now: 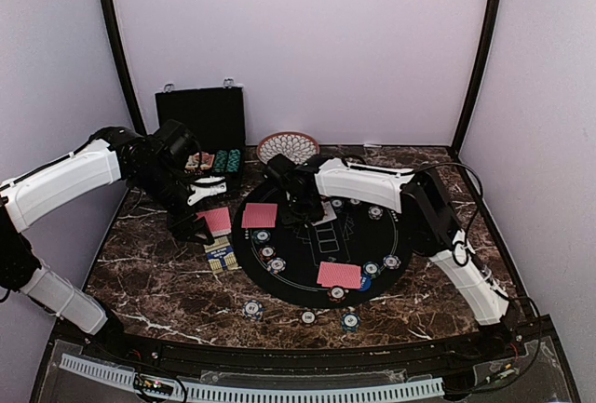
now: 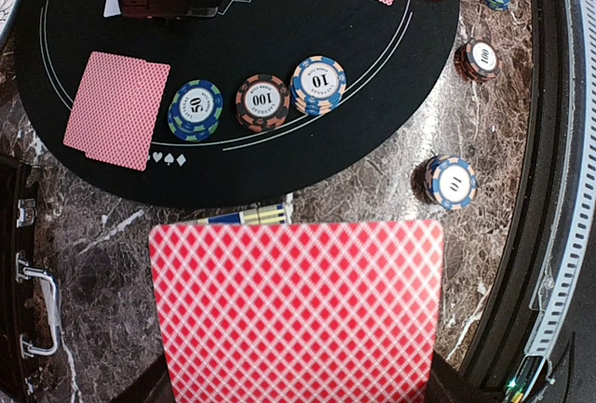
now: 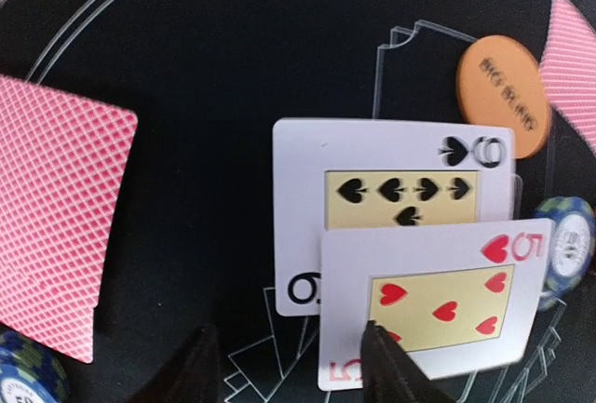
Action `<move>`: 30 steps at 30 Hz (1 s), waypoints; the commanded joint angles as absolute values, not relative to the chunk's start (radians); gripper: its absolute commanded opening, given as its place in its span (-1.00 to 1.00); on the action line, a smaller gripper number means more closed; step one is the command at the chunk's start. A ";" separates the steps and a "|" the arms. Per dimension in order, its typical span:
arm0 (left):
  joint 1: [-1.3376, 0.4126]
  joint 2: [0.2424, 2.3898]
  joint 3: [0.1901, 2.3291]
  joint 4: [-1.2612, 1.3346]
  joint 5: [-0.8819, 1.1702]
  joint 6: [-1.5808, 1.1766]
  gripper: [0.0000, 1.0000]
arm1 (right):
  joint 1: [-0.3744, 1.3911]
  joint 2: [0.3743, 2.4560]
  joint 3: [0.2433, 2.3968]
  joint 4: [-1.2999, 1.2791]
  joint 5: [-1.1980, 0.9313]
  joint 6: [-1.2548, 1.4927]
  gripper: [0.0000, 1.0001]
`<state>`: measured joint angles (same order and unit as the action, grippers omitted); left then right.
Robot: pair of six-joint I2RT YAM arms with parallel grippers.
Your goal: Distribute texas hold em gaming equipment
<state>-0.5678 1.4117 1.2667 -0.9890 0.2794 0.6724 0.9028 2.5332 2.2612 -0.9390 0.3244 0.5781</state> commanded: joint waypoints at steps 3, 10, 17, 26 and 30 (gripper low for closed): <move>-0.570 1.396 1.258 -0.983 0.290 0.678 -1.00 | 0.839 2.354 2.087 -0.742 0.117 0.630 0.17; -0.570 1.396 1.261 -0.985 0.293 0.680 -1.00 | 0.761 2.235 1.922 -0.604 0.019 0.652 0.25; -0.571 1.392 1.256 -0.985 0.292 0.680 -1.00 | 0.708 2.181 1.793 -0.556 0.023 0.663 0.25; -0.570 1.390 1.253 -0.985 0.292 0.680 -1.00 | 0.682 2.143 1.657 -0.511 0.031 0.667 0.23; -0.570 1.389 1.253 -0.984 0.292 0.679 -1.00 | 0.678 2.151 1.640 -0.486 0.007 0.656 0.22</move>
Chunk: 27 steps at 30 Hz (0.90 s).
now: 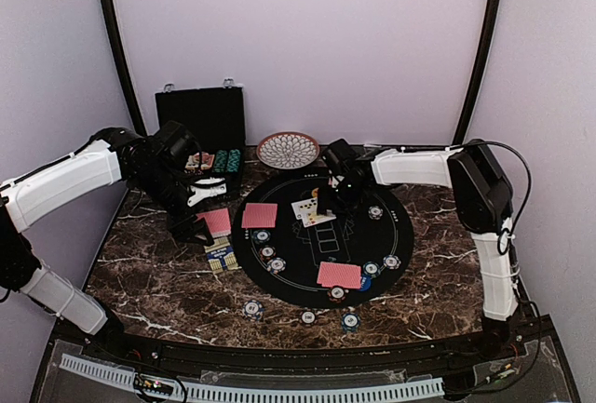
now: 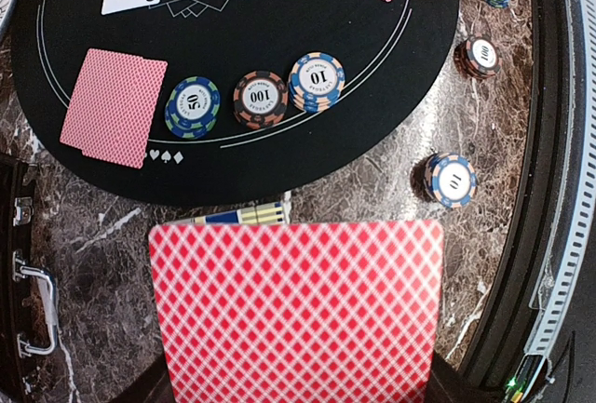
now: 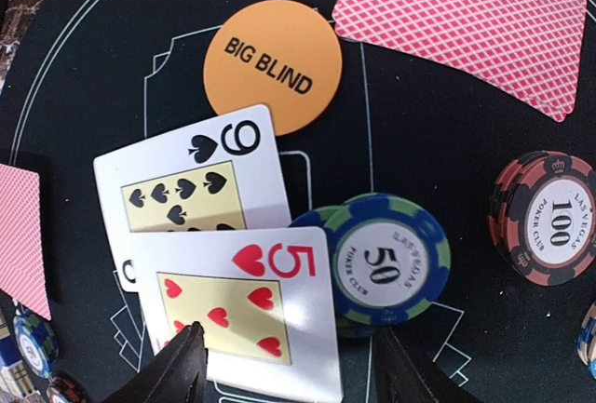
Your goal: Distribute texas hold em gaming equipment
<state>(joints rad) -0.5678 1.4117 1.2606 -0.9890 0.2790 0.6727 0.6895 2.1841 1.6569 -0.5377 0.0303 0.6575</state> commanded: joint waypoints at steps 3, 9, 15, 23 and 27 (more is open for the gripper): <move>-0.570 1.389 1.253 -0.986 0.292 0.678 -1.00 | 0.678 2.169 1.651 -0.481 -0.041 0.647 0.22; -0.571 1.381 1.246 -0.984 0.285 0.678 -1.00 | 0.682 2.160 1.616 -0.443 -0.090 0.658 0.19; -0.571 1.385 1.245 -0.979 0.288 0.678 -1.00 | 0.710 2.157 1.589 -0.432 -0.108 0.669 0.14; -0.570 1.377 1.242 -0.982 0.284 0.680 -1.00 | 0.739 2.160 1.595 -0.453 -0.104 0.662 0.13; -0.570 1.371 1.235 -0.981 0.283 0.679 -1.00 | 0.749 2.149 1.609 -0.484 -0.100 0.651 0.12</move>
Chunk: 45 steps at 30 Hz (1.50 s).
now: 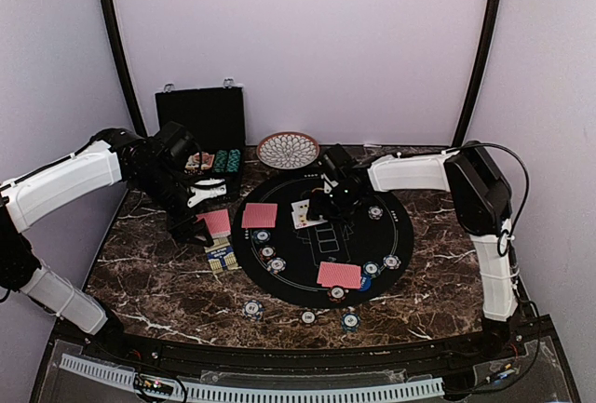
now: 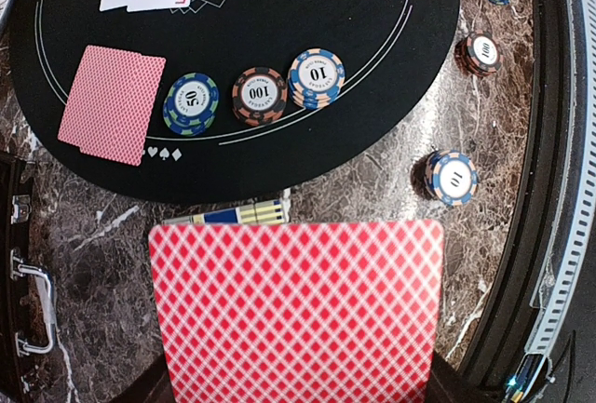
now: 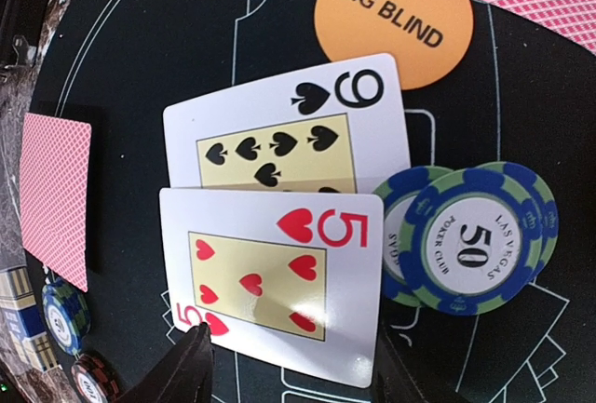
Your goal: Distribute texas hold em gaming equipment
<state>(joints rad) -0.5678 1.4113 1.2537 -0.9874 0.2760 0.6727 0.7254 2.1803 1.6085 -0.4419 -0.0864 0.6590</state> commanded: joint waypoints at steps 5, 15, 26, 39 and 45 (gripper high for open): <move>-0.571 1.370 1.235 -0.979 0.286 0.679 -1.00 | 0.758 2.108 1.591 -0.512 -0.078 0.644 0.22; -0.571 1.365 1.239 -0.979 0.287 0.682 -1.00 | 0.767 1.887 1.494 -0.461 -0.013 0.678 0.97; -0.571 1.358 1.247 -0.974 0.286 0.684 -1.00 | 0.855 1.636 1.155 -0.046 -0.078 0.947 0.97; -0.570 1.356 1.259 -0.987 0.289 0.683 -1.00 | 1.029 1.679 1.023 0.288 -0.068 1.226 0.97; -0.570 1.358 1.255 -0.989 0.306 0.682 -1.00 | 0.995 1.778 1.075 0.415 -0.252 1.201 0.97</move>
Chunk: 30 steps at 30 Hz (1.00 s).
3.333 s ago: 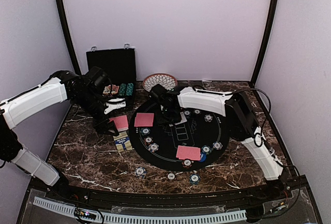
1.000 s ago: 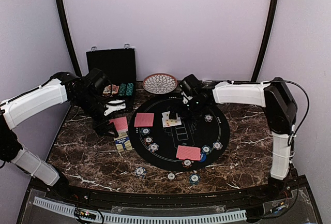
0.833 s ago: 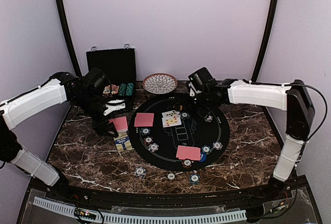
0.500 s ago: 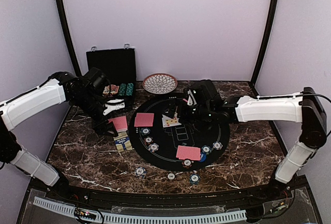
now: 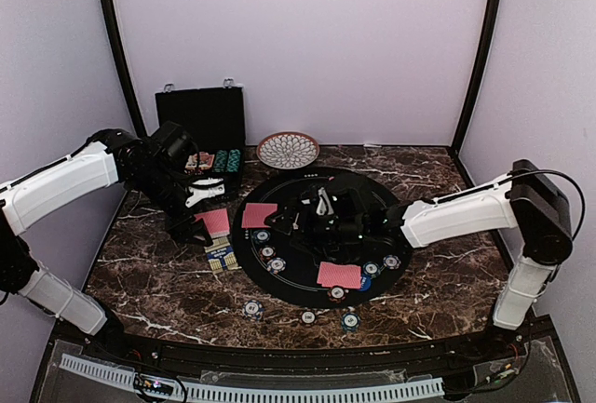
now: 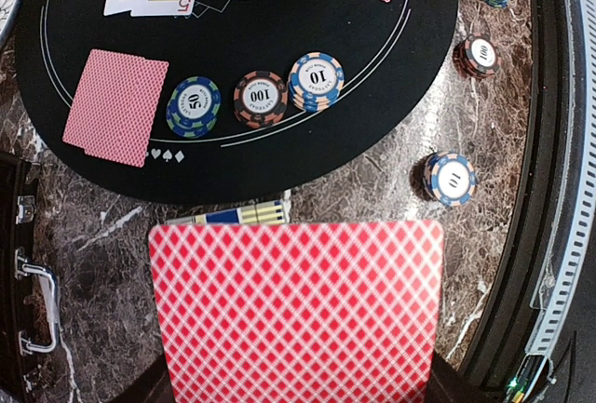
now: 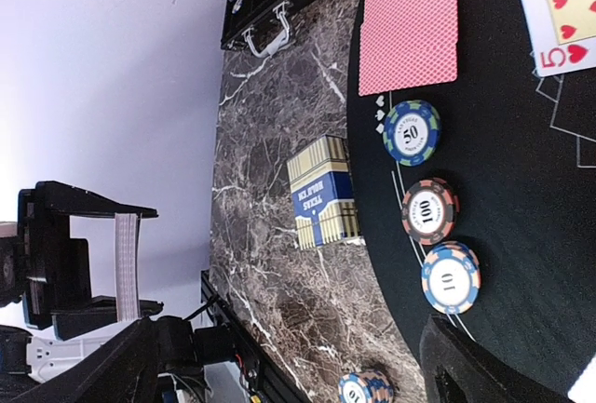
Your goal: Distribute texas hold em gaming equipment
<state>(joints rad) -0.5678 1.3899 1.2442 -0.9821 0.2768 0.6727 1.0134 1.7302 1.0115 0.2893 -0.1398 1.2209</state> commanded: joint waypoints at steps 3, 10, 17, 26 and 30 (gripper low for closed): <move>-0.570 1.353 1.251 -0.995 0.304 0.685 -1.00 | 0.989 1.831 1.178 0.382 -0.330 1.130 0.96; -0.570 1.349 1.244 -1.004 0.319 0.692 -1.00 | 0.986 1.918 1.250 0.456 -0.512 1.116 0.80; -0.570 1.356 1.254 -0.999 0.327 0.692 -1.00 | 0.988 1.966 1.329 0.408 -0.602 1.089 0.77; -0.571 1.367 1.267 -0.997 0.327 0.679 -1.00 | 0.996 2.043 1.442 0.337 -0.658 1.067 0.73; -0.571 1.368 1.275 -0.997 0.336 0.681 -1.00 | 1.005 2.085 1.492 0.316 -0.684 1.069 0.71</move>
<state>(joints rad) -0.5678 1.3876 1.2446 -0.9829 0.3023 0.6765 0.9947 2.0396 1.4311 0.3328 -0.6380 1.0843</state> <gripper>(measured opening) 0.682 0.858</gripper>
